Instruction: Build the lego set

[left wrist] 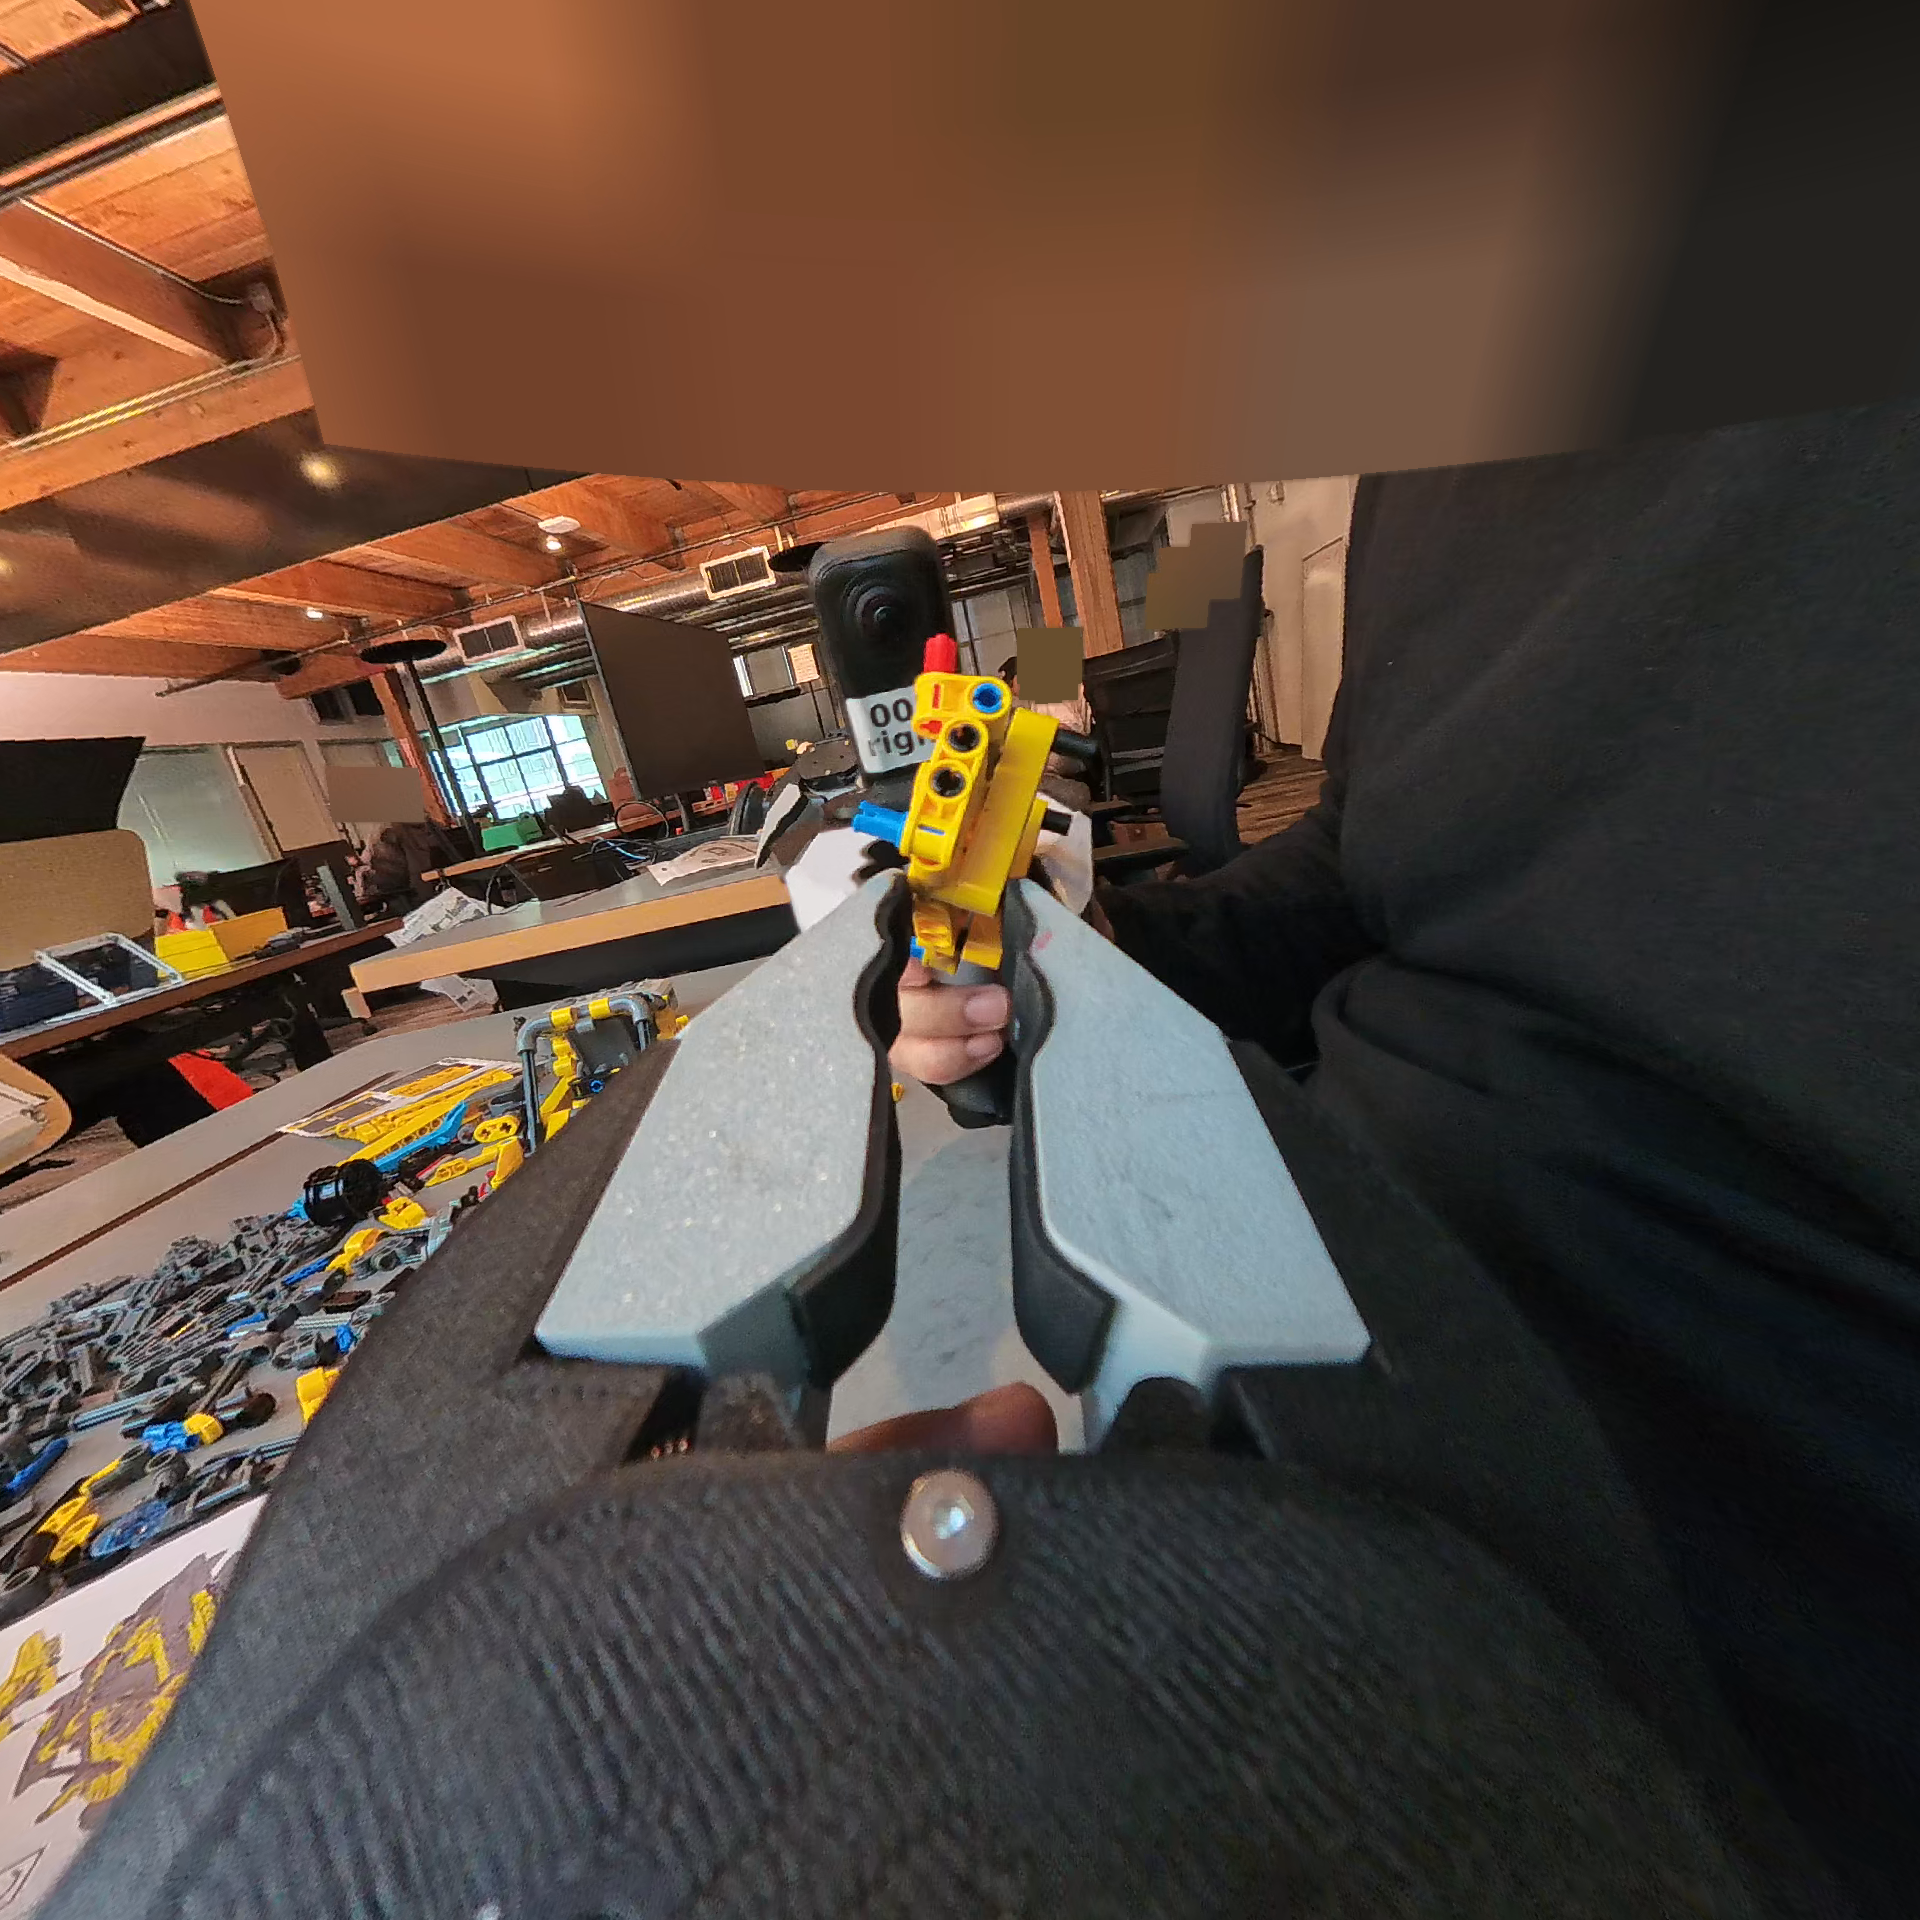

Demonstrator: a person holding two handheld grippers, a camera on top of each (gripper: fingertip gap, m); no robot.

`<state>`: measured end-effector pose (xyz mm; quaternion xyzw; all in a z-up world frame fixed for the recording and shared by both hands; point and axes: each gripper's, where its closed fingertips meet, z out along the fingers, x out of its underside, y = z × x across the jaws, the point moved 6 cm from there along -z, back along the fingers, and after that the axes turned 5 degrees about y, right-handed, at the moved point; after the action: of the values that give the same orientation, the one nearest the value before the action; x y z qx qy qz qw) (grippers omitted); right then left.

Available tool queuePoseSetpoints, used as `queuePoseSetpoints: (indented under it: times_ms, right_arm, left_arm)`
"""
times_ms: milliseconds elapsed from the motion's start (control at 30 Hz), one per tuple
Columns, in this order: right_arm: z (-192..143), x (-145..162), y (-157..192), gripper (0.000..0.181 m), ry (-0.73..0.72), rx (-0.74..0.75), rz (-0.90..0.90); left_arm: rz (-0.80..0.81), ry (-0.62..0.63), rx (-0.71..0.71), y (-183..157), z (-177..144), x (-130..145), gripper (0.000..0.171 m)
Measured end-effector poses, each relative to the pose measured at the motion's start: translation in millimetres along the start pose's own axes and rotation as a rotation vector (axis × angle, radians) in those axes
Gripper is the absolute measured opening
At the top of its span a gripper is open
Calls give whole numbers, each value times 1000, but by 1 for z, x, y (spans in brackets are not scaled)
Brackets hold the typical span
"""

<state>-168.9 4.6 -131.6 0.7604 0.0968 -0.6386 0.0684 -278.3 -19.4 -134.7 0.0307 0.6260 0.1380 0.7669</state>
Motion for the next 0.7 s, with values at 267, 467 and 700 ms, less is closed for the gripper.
queuePoseSetpoints:
  times_ms: [267, 467, 700]
  right_arm:
    - [2, 0, 2, 41, -3, -7, -4]
    - [2, -1, 2, 29, 9, 34, -40]
    - [-1, -3, -3, 23, 15, 97, -53]
  left_arm:
    - [-1, 17, -12, 1, 2, 1, 14]
    - [2, 34, -25, 3, 2, 2, 14]
    - [14, 70, -48, 6, 2, 4, 13]
